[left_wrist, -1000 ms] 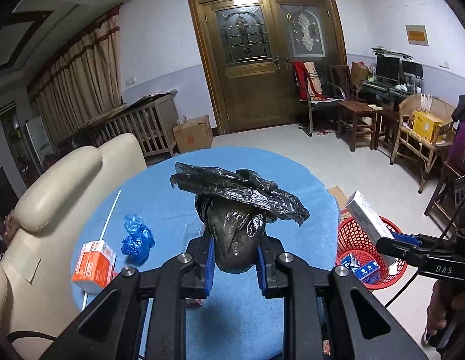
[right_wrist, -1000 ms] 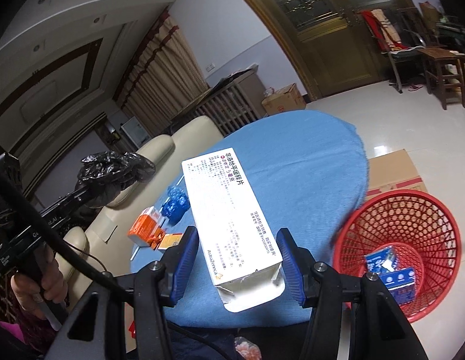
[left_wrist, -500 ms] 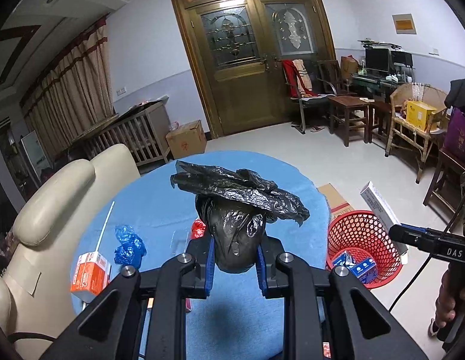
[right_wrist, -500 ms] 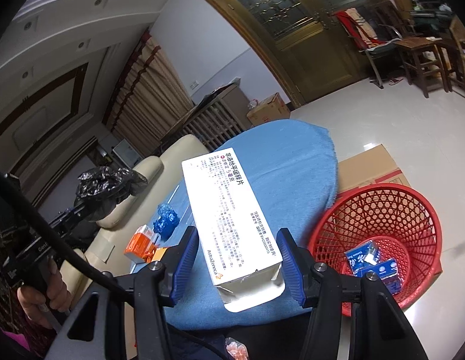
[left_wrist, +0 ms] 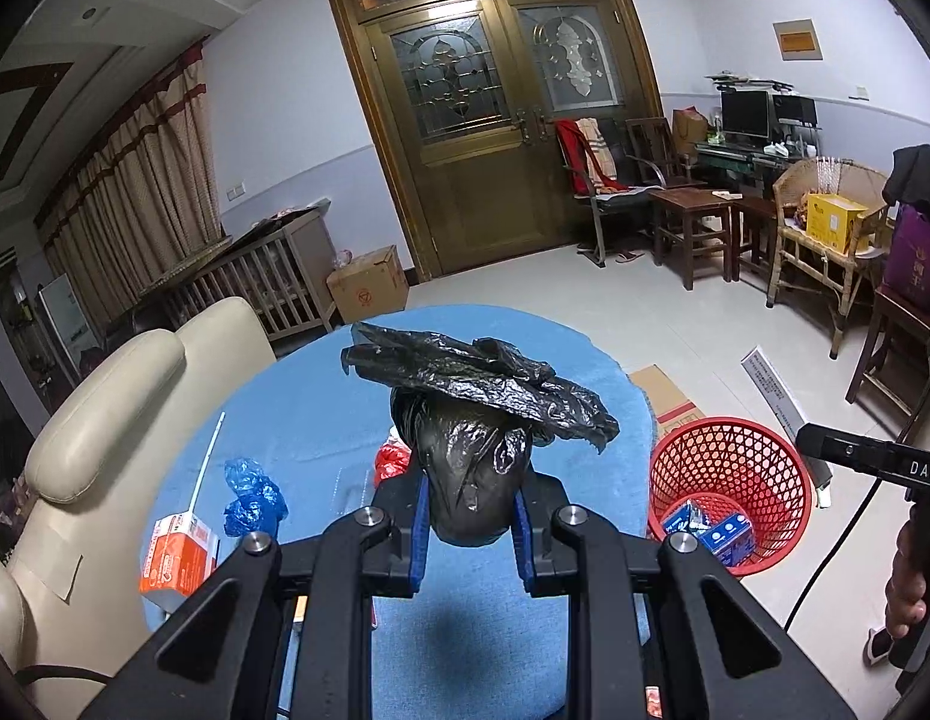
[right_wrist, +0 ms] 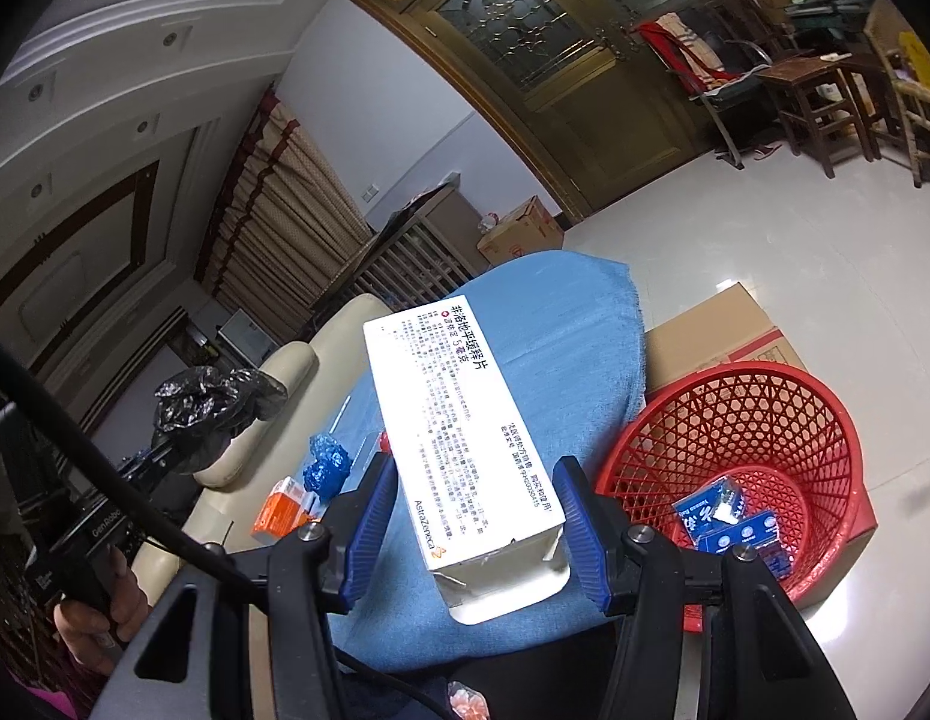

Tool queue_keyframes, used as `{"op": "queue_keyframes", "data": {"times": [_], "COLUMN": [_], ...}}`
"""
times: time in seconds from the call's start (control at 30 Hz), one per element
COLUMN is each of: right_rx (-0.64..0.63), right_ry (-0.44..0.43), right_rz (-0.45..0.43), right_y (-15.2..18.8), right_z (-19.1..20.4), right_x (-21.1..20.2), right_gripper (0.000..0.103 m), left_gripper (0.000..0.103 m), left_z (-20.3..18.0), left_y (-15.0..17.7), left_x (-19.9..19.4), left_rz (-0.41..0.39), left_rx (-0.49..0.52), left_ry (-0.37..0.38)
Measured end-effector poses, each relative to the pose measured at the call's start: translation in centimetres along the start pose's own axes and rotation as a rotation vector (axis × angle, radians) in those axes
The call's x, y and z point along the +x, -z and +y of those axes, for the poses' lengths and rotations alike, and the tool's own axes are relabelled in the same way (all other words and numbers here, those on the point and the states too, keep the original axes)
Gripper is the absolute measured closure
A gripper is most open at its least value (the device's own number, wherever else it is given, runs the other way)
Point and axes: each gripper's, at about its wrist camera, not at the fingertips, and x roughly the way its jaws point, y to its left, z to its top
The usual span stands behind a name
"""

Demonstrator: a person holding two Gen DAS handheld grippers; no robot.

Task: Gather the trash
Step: 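Carry the black bag and white box toward the red wastebasket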

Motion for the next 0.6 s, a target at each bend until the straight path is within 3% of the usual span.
{"op": "queue_keyframes", "data": {"times": [0.6], "right_rx": [0.048], "right_ry": [0.029], "right_rz": [-0.001], "right_y": [-0.42], "right_z": [-0.83], "right_x": [-0.34], "right_gripper": [0.046], "left_gripper": [0.079], "left_z": [-0.18], "left_y": [-0.44], "left_x": [0.55], "left_rz": [0.027], "left_rx": [-0.009], "left_ry": [-0.001]}}
